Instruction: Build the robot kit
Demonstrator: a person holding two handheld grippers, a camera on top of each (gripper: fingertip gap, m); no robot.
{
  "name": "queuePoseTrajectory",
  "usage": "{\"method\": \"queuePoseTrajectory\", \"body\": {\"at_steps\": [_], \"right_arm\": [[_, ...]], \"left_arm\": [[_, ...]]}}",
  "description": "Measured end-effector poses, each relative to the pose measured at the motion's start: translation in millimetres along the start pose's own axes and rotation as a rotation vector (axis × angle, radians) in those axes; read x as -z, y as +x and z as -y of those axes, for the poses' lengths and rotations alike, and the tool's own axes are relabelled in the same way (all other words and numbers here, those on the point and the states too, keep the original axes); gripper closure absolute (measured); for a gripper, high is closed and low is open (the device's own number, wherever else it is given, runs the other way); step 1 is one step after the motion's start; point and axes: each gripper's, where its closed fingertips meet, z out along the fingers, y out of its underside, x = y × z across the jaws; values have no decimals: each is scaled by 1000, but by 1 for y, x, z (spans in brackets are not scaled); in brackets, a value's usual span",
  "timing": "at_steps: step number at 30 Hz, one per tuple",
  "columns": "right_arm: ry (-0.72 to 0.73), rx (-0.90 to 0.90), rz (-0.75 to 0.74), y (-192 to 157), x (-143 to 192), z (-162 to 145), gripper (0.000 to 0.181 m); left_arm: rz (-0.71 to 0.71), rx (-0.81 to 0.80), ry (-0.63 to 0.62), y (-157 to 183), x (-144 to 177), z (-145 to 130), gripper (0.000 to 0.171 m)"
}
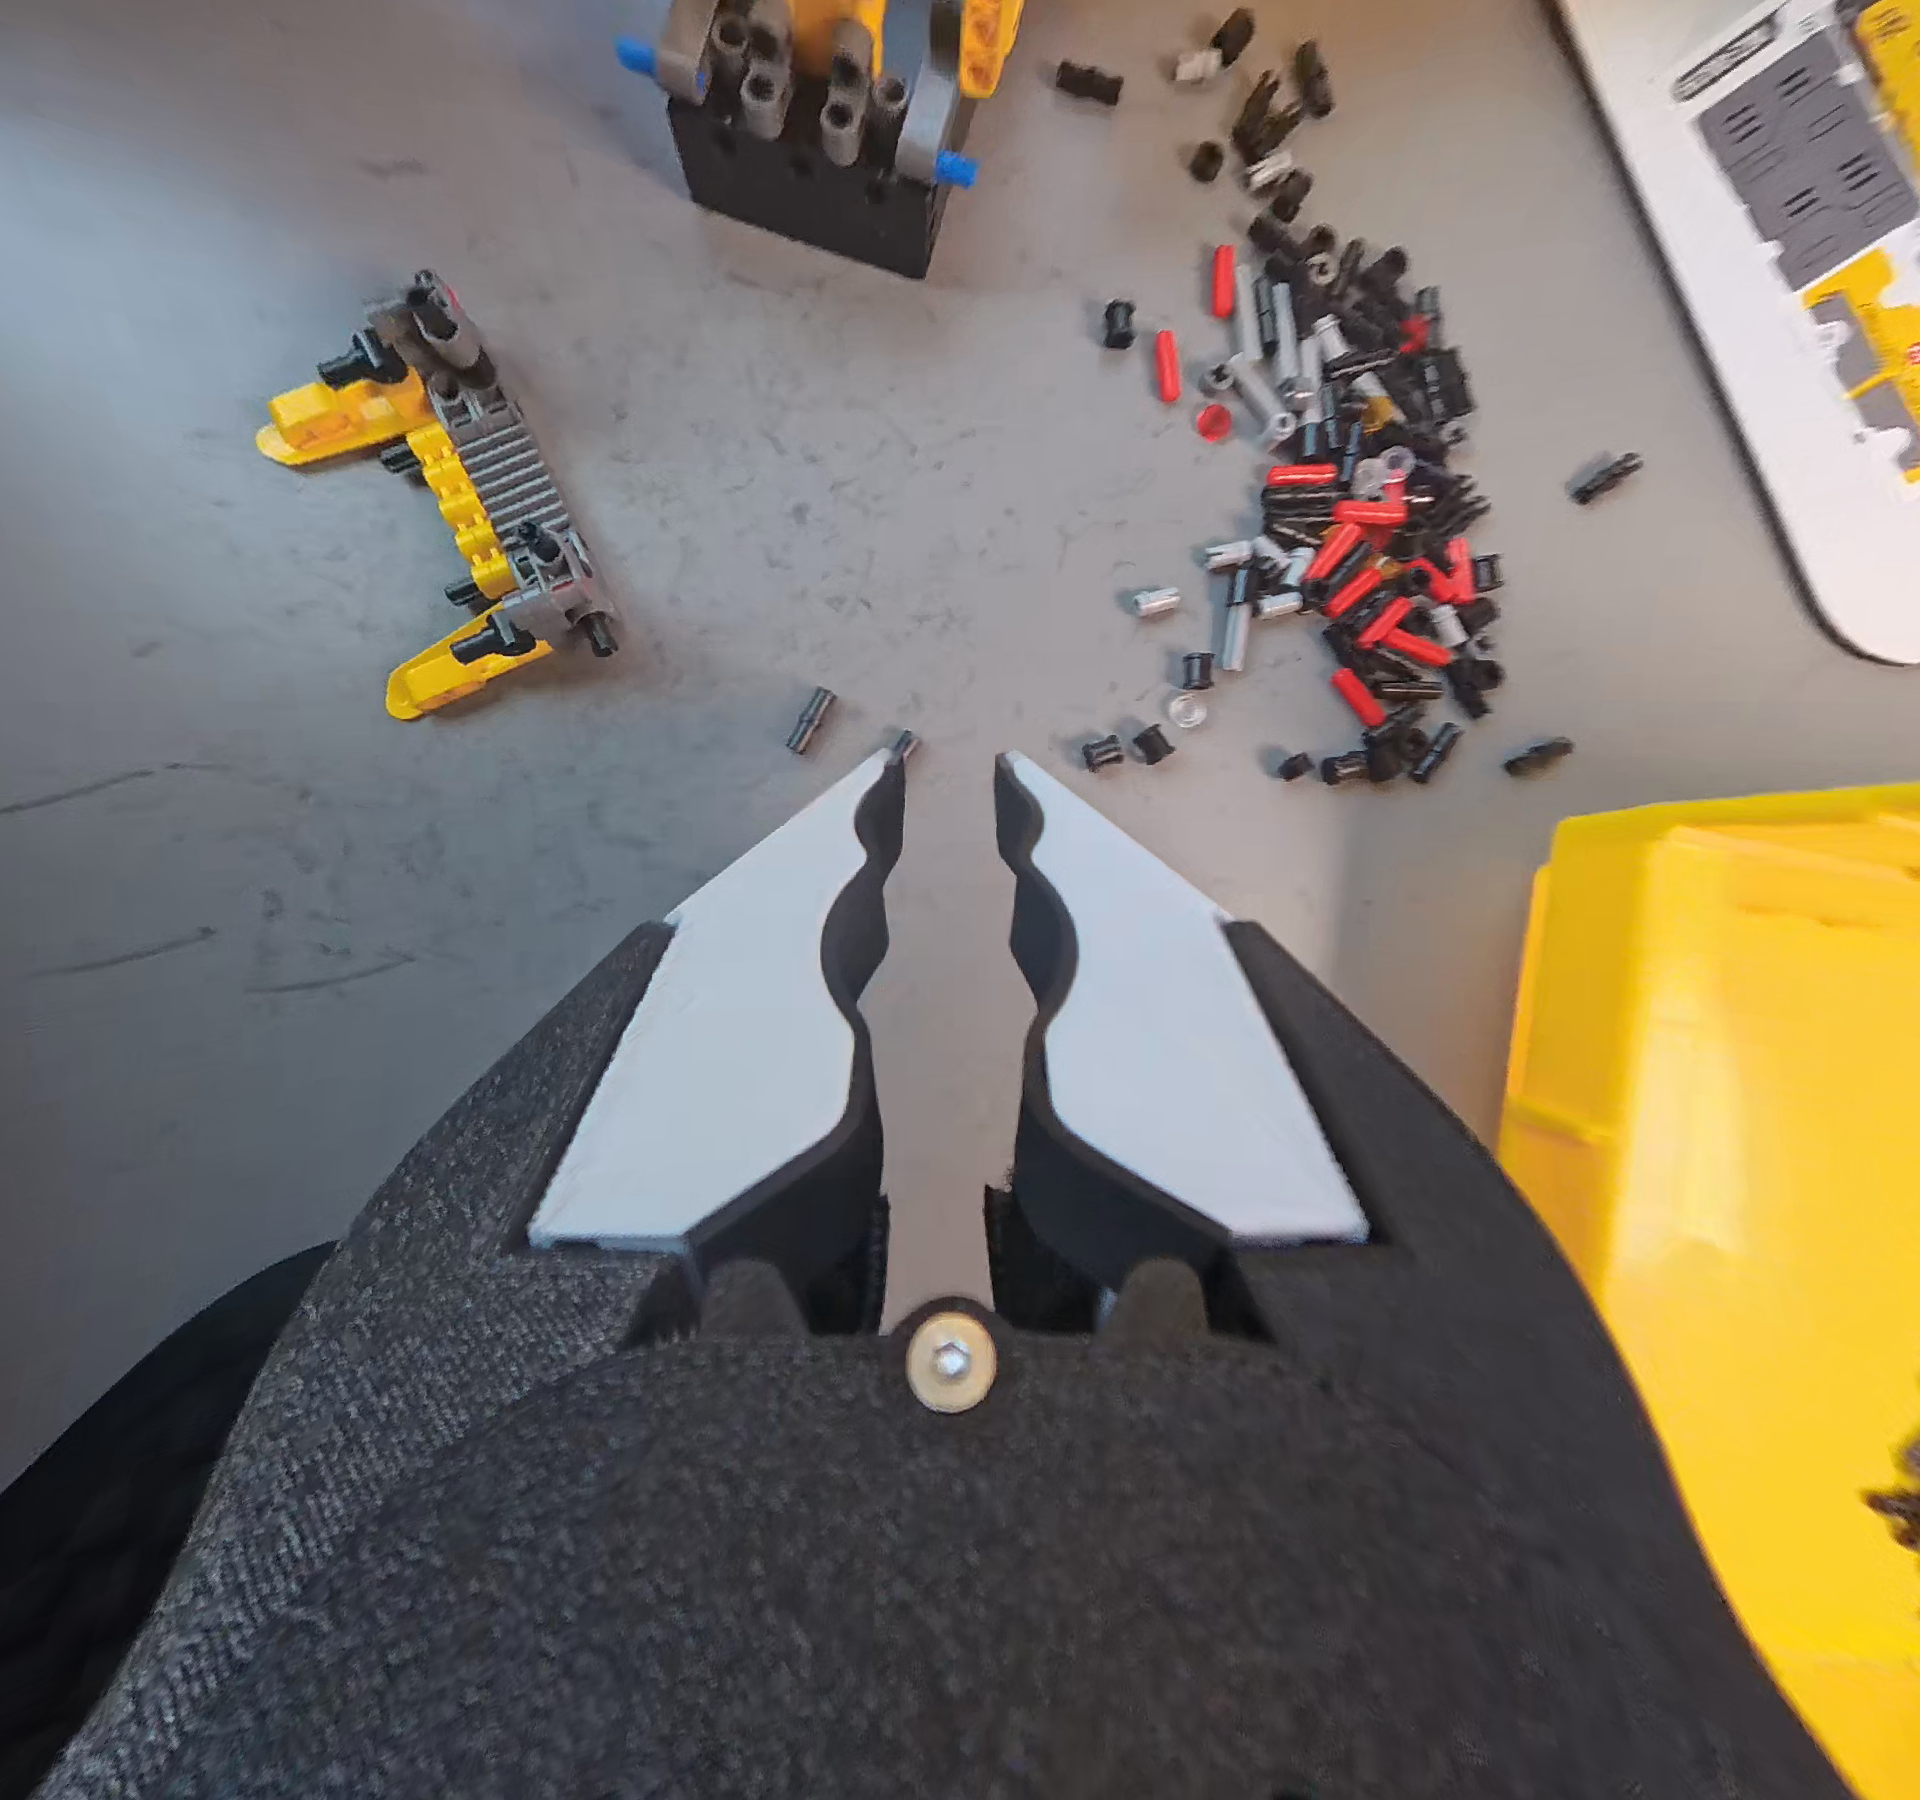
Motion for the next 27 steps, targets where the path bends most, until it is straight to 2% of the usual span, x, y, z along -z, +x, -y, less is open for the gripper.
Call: {"method": "queuePoseTrajectory", "body": {"at_steps": [3, 6, 8, 11, 16, 19, 23, 27], "right_arm": [[81, -29, -104, 30, 36, 11, 165], [131, -89, -201, 76, 79, 14, 166], [122, -122, -275, 114, 101, 5, 168], [50, -177, -348, 174, 113, -21, 175], [-157, -181, -381, 251, 91, -75, 180], [-267, -172, -365, 278, 71, -101, 176], [-393, -157, -280, 289, 46, -127, 167], [-479, -144, -169, 281, 33, -139, 170]], "left_arm": [[-3, 3, -7, 0, -1, -2, 134], [-7, 4, -16, 1, -3, -5, 134], [-7, 4, -21, 2, -4, -6, 134], [-5, 4, -27, 1, -5, -8, 134], [7, 14, -41, -3, -8, -13, 135], [10, 25, -36, -5, -7, -13, 136], [7, 39, -30, -7, -7, -13, 136], [-7, 59, -25, -7, -8, -12, 136]]}}
